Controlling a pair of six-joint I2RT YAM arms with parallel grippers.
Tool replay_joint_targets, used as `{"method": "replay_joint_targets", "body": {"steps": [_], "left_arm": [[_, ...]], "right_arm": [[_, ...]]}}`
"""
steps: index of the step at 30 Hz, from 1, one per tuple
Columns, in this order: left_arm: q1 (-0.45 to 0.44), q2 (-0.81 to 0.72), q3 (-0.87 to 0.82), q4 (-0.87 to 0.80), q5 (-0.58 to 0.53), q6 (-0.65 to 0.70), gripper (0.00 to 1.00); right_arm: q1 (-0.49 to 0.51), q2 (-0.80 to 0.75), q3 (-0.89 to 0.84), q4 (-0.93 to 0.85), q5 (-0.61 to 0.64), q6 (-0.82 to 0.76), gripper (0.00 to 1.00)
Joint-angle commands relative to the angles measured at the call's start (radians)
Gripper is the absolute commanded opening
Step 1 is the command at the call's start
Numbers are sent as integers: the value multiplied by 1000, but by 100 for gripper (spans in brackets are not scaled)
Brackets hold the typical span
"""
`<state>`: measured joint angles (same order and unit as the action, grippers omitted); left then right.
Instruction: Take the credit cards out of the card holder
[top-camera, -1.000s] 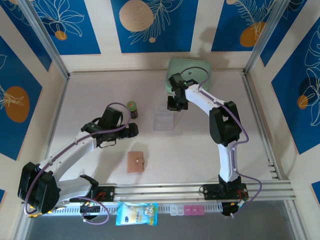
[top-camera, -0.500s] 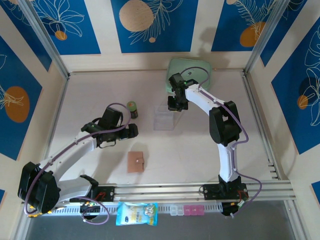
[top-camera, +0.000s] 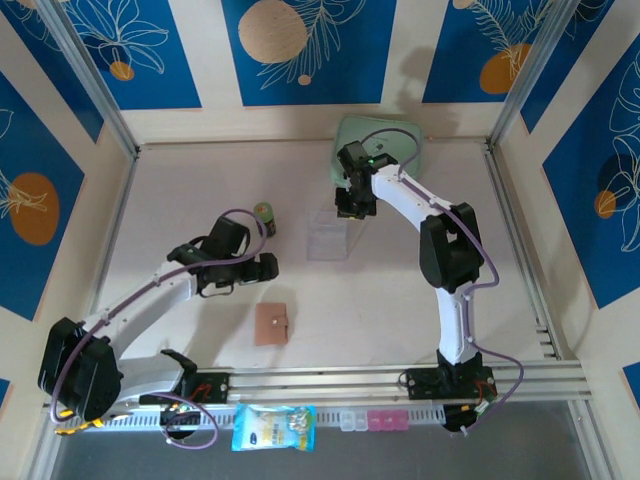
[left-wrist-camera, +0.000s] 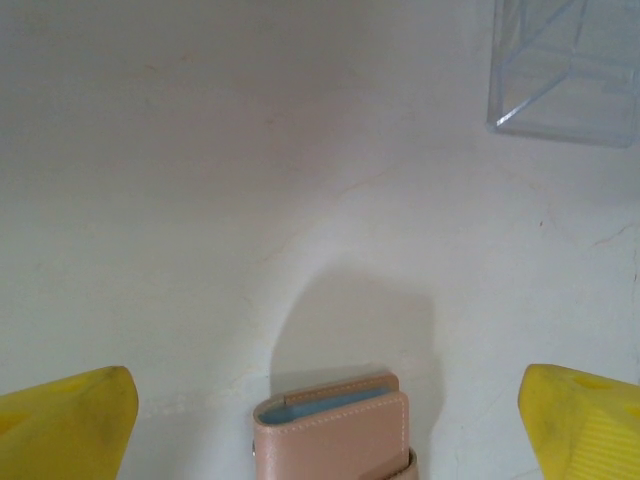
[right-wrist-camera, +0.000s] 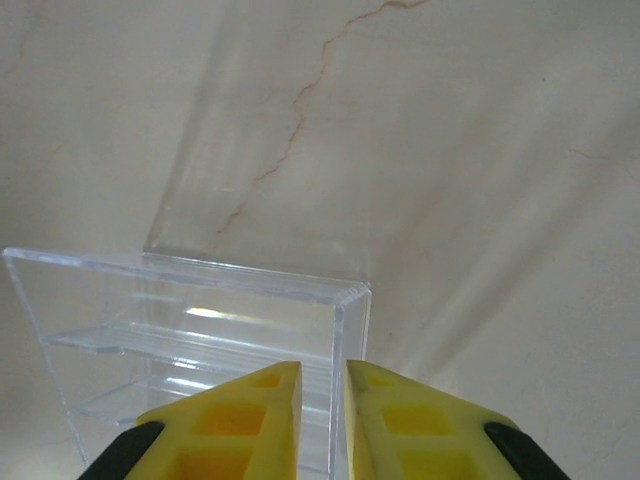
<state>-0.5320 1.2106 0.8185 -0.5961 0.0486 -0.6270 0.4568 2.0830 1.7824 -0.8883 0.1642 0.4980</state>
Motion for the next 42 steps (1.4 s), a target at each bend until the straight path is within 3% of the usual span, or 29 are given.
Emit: {"method": "replay_joint_targets", "body": {"steps": [1, 11, 20, 24, 32, 42], "left_arm": [[-36, 10, 31, -68, -15, 10, 97], [-165, 62, 12, -170, -115, -51, 100], [-287, 149, 24, -145, -145, -145, 100], [-323, 186, 29, -152, -157, -187, 100], [-360, 252, 32, -168, -161, -226, 100], [-390, 295, 24, -132, -126, -253, 98]], "right_arm": [[17, -103, -11, -26, 2, 5, 20], [60, -249, -173, 14, -6, 41, 22], [64, -332, -304, 42, -9, 59, 25], [53, -349, -341, 45, 2, 61, 30], [49, -369, -374, 60, -14, 64, 51], [52, -397, -409, 64, -11, 68, 53]]}}
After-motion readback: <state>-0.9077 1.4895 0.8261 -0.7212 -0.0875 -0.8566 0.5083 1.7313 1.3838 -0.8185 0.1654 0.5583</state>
